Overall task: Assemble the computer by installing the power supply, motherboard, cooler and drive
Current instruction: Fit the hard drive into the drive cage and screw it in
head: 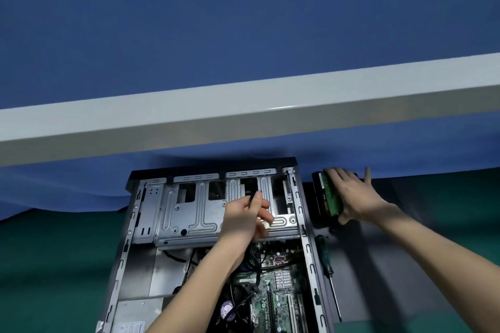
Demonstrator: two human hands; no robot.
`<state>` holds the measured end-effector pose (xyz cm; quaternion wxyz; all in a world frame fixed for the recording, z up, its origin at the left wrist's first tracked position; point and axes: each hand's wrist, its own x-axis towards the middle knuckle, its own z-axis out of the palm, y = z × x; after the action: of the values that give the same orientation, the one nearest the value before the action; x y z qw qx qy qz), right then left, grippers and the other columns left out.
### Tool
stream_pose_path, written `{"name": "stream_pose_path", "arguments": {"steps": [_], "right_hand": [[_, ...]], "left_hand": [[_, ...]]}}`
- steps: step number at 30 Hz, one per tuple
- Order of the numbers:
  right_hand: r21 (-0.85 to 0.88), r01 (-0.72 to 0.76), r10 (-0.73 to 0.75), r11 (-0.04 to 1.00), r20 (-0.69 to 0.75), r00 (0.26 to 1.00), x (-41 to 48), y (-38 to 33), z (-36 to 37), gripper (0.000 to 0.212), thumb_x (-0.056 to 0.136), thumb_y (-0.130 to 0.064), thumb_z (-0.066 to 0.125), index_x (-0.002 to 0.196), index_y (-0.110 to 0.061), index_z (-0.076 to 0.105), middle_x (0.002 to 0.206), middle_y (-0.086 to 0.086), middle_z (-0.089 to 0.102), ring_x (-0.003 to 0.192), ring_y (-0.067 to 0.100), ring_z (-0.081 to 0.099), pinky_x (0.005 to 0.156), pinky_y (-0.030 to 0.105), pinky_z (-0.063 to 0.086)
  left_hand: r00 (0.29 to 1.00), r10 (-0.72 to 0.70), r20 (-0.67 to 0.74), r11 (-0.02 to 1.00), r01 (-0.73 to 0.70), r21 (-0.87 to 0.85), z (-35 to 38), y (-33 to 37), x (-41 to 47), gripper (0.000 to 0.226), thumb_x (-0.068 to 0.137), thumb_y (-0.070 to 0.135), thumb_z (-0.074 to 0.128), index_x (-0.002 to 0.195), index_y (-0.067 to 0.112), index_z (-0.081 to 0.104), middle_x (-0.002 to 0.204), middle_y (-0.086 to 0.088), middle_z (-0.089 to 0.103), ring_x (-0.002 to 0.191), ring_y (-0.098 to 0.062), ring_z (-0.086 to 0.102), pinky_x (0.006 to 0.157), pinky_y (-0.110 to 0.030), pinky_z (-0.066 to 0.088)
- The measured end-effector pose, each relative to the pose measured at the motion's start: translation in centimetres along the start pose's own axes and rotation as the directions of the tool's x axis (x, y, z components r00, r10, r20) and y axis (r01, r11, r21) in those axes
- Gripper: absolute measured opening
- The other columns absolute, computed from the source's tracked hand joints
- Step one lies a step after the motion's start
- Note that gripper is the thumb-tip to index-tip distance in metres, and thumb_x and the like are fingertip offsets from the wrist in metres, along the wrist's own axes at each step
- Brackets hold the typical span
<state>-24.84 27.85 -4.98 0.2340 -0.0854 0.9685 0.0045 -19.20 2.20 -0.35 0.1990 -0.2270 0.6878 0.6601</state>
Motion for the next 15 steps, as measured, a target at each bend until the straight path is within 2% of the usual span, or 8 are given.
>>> {"name": "stream_pose_path", "arguments": {"steps": [3, 5, 7, 9, 12, 15], "right_hand": [[0.120, -0.001, 0.011, 0.993, -0.089, 0.996, -3.0, -0.1, -2.2, 0.130, 0.050, -0.036, 0.090, 0.149, -0.018, 0.009, 0.146, 0.001, 0.027, 0.137, 0.023, 0.024, 0.115, 0.060, 0.009], [0.117, 0.028, -0.010, 0.993, -0.150, 0.989, -5.2, -0.9, -4.0, 0.132, 0.045, -0.039, 0.090, 0.149, -0.021, 0.010, 0.143, -0.002, 0.025, 0.134, 0.021, 0.021, 0.116, 0.057, 0.010], [0.112, 0.065, -0.044, 0.992, -0.183, 0.982, -7.3, -2.3, -6.0, 0.135, 0.041, -0.040, 0.089, 0.150, -0.024, 0.010, 0.143, -0.005, 0.021, 0.135, 0.020, 0.015, 0.115, 0.060, 0.012], [0.095, 0.122, -0.101, 0.988, -0.199, 0.975, -9.1, -4.3, -8.1, 0.135, 0.039, -0.040, 0.084, 0.150, -0.027, 0.009, 0.144, -0.006, 0.019, 0.137, 0.019, 0.012, 0.113, 0.063, 0.013], [0.028, 0.233, -0.216, 0.972, -0.280, 0.935, -11.0, -7.4, -10.0, 0.129, 0.041, -0.038, 0.076, 0.151, -0.031, 0.009, 0.142, -0.004, 0.022, 0.135, 0.021, 0.016, 0.110, 0.062, 0.021], [0.123, 0.249, -0.185, 0.961, -0.386, 0.904, -12.3, -9.6, -9.5, 0.130, 0.050, -0.039, 0.077, 0.152, -0.036, -0.003, 0.148, -0.006, 0.015, 0.140, 0.017, 0.006, 0.113, 0.060, 0.013]], "left_hand": [[0.998, 0.063, -0.021, 0.997, -0.062, 0.044, 1.0, 0.5, -1.5, 0.029, 0.093, 0.030, 0.058, 0.084, 0.005, 0.069, 0.073, -0.007, 0.071, 0.042, -0.009, 0.052, 0.040, -0.020, 0.041], [0.988, 0.140, 0.062, 0.985, -0.145, 0.089, 1.9, 0.9, -3.0, 0.027, 0.086, 0.038, 0.065, 0.086, 0.012, 0.072, 0.081, -0.005, 0.073, 0.059, -0.009, 0.063, 0.059, -0.022, 0.053], [0.972, 0.180, 0.148, 0.974, -0.197, 0.108, 2.9, 1.4, -4.4, 0.027, 0.080, 0.044, 0.070, 0.096, 0.021, 0.069, 0.089, 0.006, 0.073, 0.081, -0.004, 0.068, 0.081, -0.020, 0.053], [0.959, 0.224, 0.176, 0.967, -0.240, 0.079, 3.8, 1.8, -5.7, 0.024, 0.080, 0.040, 0.073, 0.095, 0.023, 0.066, 0.092, 0.009, 0.073, 0.088, -0.002, 0.066, 0.082, -0.017, 0.048], [0.932, 0.344, 0.112, 0.939, -0.342, -0.043, 3.9, 2.0, -7.3, 0.010, 0.086, 0.021, 0.069, 0.095, 0.016, 0.065, 0.092, 0.006, 0.074, 0.089, -0.008, 0.068, 0.080, -0.018, 0.050], [0.919, 0.393, 0.010, 0.918, -0.392, -0.049, 2.2, 2.4, -8.4, 0.014, 0.089, 0.022, 0.065, 0.102, 0.014, 0.063, 0.100, 0.002, 0.072, 0.098, -0.010, 0.066, 0.088, -0.025, 0.049]]}}
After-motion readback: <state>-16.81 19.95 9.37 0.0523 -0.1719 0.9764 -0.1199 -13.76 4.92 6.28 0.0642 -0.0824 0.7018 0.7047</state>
